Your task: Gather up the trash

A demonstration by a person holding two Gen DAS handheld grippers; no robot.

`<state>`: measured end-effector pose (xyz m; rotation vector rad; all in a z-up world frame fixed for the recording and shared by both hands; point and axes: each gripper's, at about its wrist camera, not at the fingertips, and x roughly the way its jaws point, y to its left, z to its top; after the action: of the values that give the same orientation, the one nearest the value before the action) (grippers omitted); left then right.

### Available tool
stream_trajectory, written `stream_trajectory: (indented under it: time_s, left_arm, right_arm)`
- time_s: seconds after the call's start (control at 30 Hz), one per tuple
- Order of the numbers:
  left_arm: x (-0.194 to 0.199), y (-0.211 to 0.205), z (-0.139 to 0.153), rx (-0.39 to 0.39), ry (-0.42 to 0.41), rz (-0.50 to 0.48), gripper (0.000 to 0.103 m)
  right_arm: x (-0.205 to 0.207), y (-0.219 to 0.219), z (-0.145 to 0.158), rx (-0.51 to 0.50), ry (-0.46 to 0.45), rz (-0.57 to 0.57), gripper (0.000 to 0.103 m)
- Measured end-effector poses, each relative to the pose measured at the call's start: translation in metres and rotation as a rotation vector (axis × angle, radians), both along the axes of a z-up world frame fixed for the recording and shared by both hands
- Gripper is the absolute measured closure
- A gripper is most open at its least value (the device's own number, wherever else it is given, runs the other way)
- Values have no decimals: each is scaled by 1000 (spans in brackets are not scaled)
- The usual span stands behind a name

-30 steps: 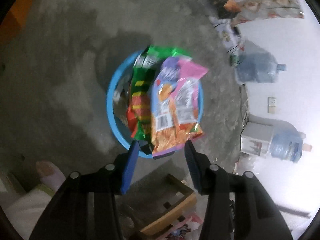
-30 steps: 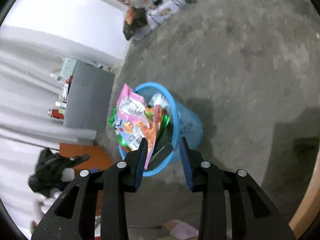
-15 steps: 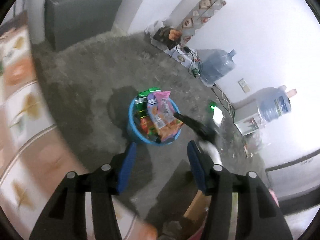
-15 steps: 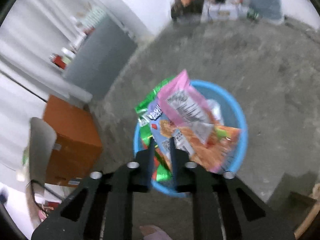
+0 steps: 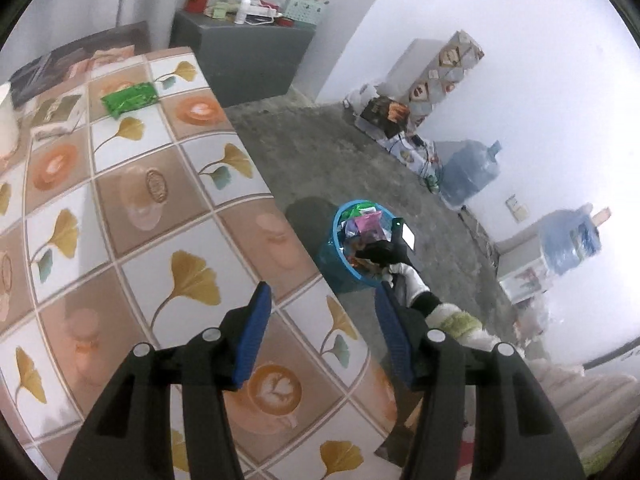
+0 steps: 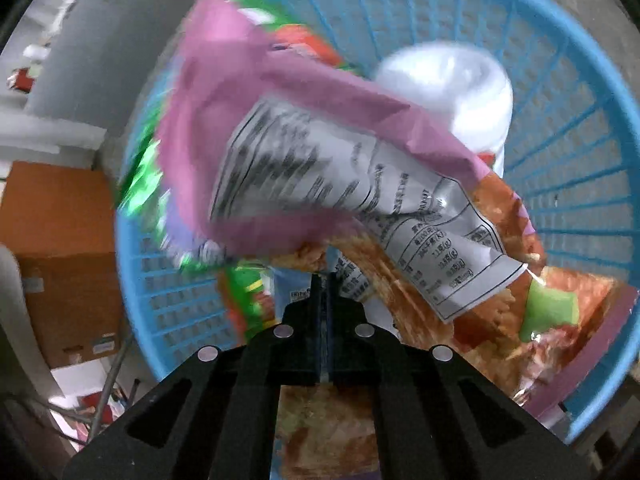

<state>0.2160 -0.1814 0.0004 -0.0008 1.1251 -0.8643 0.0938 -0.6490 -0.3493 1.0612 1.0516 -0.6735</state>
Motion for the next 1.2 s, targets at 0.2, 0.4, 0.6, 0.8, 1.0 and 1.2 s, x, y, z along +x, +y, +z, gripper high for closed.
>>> stream_trajectory:
  time_s: [0.2,0.4,0.6,0.8,1.0,1.2]
  left_arm:
    - [-14,14,6,-49,-25,11,51]
    - [-38,28,24,-84,-91,9,51]
    - [-69,58,44,-94,-222,80,28]
    - [-99,94,55,-85,-355,305,5]
    - [-134,115,49,24,-464,449,5]
    - [-164,135,15,151,-417,552,5]
  right_arm:
    - [-26,21,46,-81,-117,36,74]
    - [-65,39,86,-107,-228,36,72]
    - [-100,98,176,-270,-357,119,70]
    - [-131,210,305,-570,-500,284,26]
    - [-150,314,371,-914,-531,267,7]
    - [-129,387,362,-1001,-320,394,7]
